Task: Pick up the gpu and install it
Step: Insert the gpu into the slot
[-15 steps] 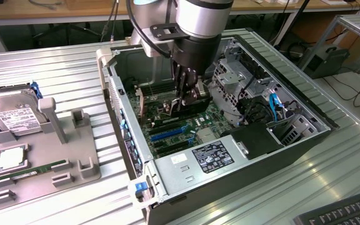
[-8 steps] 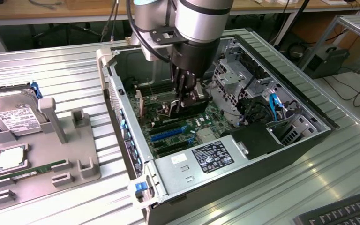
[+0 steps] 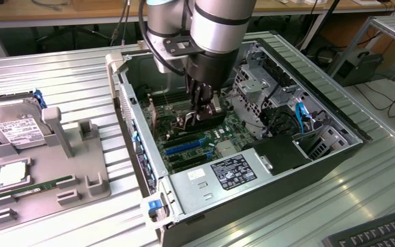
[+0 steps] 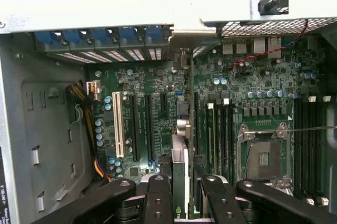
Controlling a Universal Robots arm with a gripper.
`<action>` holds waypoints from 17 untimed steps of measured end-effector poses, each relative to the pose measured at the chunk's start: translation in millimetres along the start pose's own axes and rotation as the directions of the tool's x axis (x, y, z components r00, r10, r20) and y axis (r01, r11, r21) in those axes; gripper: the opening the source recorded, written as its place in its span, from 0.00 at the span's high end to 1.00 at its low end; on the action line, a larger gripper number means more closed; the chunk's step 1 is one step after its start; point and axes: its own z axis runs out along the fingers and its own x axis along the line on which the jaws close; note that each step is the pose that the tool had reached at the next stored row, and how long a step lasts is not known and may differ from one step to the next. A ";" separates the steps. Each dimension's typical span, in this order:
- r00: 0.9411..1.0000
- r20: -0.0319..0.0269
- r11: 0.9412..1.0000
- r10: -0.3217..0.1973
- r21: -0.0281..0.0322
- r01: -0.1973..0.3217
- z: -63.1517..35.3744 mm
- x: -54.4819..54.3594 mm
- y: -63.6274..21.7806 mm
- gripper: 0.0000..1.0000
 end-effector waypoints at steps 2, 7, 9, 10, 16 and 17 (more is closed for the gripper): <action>1.000 0.003 1.000 -0.001 0.000 0.001 2.6 0.8 0.1 0.74; 1.000 0.009 1.000 -0.013 -0.001 0.013 9.5 3.5 0.2 0.74; 1.000 0.011 1.000 -0.021 -0.001 0.021 12.6 4.3 0.5 0.74; 1.000 0.012 1.000 -0.022 -0.001 0.022 14.2 4.5 0.5 0.74; 1.000 0.014 1.000 -0.022 -0.001 0.022 23.1 4.7 1.5 0.74; 1.000 0.014 1.000 -0.022 -0.001 0.022 24.3 4.7 1.7 0.74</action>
